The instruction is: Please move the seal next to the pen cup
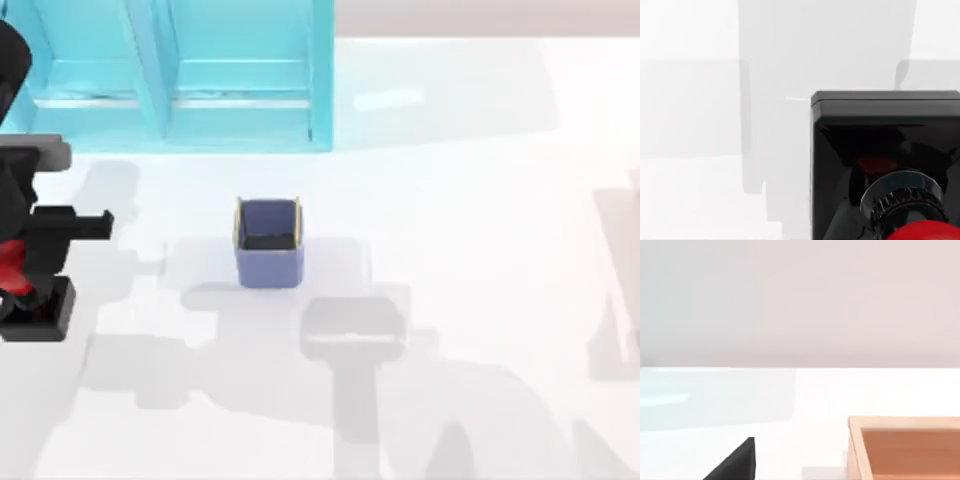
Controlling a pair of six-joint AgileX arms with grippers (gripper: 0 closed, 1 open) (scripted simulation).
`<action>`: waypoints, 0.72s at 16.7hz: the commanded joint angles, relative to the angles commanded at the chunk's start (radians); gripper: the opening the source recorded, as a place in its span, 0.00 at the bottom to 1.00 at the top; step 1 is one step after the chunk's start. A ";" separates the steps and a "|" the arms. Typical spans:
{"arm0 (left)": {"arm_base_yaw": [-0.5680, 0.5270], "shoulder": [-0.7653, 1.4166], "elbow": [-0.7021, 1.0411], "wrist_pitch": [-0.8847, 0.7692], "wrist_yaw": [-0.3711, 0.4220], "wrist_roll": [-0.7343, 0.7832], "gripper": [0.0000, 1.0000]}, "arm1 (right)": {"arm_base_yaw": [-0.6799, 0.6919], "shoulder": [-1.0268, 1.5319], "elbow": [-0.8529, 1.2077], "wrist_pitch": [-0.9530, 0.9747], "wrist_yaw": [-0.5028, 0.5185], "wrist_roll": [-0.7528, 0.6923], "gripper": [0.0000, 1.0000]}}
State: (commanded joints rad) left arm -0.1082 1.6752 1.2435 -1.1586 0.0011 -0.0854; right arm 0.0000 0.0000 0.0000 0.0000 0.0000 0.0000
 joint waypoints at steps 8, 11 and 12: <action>-0.251 -0.047 0.244 -0.269 -0.001 -0.251 0.00 | 0.000 0.000 0.000 0.000 0.000 0.000 1.00; -0.247 -0.043 0.241 -0.267 0.000 -0.248 0.00 | 0.000 0.000 0.000 0.000 0.000 0.000 1.00; -0.247 -0.041 0.243 -0.267 0.000 -0.248 0.00 | 0.000 0.000 0.000 0.000 0.000 0.000 1.00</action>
State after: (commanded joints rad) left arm -0.3548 1.6347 1.4868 -1.4253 0.0012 -0.3336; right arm 0.0000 0.0000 0.0000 0.0000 0.0000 0.0000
